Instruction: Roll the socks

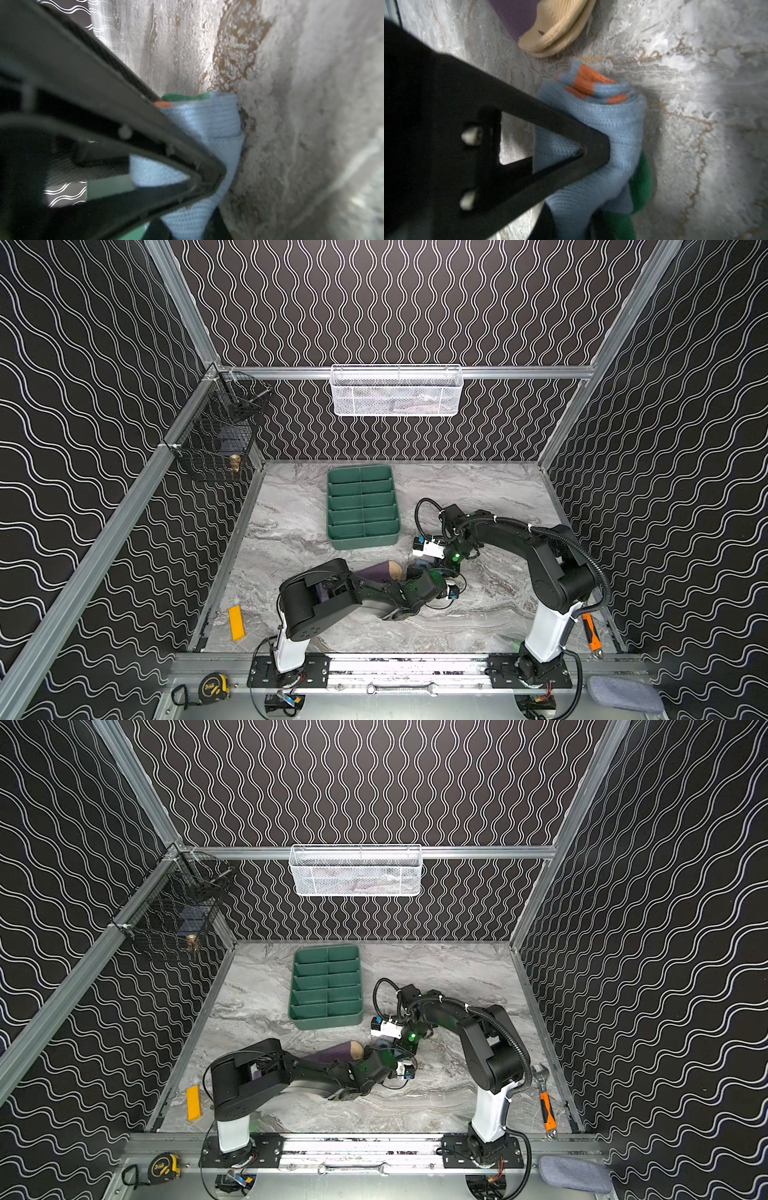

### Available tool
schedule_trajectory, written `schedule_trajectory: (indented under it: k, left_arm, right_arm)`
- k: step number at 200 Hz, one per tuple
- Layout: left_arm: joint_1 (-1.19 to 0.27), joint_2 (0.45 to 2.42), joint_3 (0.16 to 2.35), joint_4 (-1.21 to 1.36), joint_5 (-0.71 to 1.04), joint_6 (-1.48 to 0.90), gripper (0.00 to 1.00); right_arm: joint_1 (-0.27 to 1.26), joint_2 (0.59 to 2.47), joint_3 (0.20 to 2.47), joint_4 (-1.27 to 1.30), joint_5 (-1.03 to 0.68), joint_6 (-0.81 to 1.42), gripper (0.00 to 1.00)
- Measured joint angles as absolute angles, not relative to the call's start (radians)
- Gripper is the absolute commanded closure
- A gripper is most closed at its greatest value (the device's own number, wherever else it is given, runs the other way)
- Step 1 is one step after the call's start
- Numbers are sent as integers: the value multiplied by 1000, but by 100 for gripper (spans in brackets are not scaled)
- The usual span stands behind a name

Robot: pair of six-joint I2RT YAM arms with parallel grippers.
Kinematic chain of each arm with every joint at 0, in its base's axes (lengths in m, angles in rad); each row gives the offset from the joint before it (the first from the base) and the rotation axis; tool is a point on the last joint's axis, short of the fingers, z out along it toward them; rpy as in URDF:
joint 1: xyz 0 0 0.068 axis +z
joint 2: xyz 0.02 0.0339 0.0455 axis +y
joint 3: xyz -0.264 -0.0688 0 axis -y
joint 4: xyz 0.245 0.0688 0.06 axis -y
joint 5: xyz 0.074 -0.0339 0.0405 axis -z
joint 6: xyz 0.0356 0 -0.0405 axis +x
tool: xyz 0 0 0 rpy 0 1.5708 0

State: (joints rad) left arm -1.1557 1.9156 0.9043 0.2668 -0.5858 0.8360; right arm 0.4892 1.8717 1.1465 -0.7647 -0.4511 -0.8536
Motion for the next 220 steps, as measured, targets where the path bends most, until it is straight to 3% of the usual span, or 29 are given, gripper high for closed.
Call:
schedule_trajectory:
  k: [18, 53, 67, 72, 83, 134, 160, 196, 220]
  left_arm:
    - [-1147, 1897, 903, 233, -535, 811, 100]
    - [-1143, 1885, 916, 177, -462, 783, 100]
    - [-1143, 1889, 926, 163, -441, 769, 100]
    - [-1143, 1889, 929, 159, -434, 762, 100]
    - [-1140, 1886, 930, 153, -425, 752, 100]
    - [-1124, 1887, 979, 55, -373, 714, 100]
    - [-1065, 1939, 1133, -141, -241, 670, 100]
    - [-963, 2092, 1412, -367, 17, 582, 100]
    - [-911, 2188, 1549, -418, 196, 527, 100]
  right_arm:
    - [491, 1846, 1132, -744, -443, -849, 61]
    - [469, 1802, 1113, -719, -405, -849, 34]
    - [454, 1773, 1101, -699, -389, -849, 30]
    - [444, 1758, 1094, -696, -387, -848, 19]
    - [408, 1715, 1076, -681, -408, -831, 8]
    - [171, 1457, 1013, -427, -513, -718, 5]
    - [103, 1347, 948, -216, -406, -535, 7]
    - [116, 1108, 838, -6, -202, -378, 12]
    - [230, 950, 755, 8, -121, -434, 12]
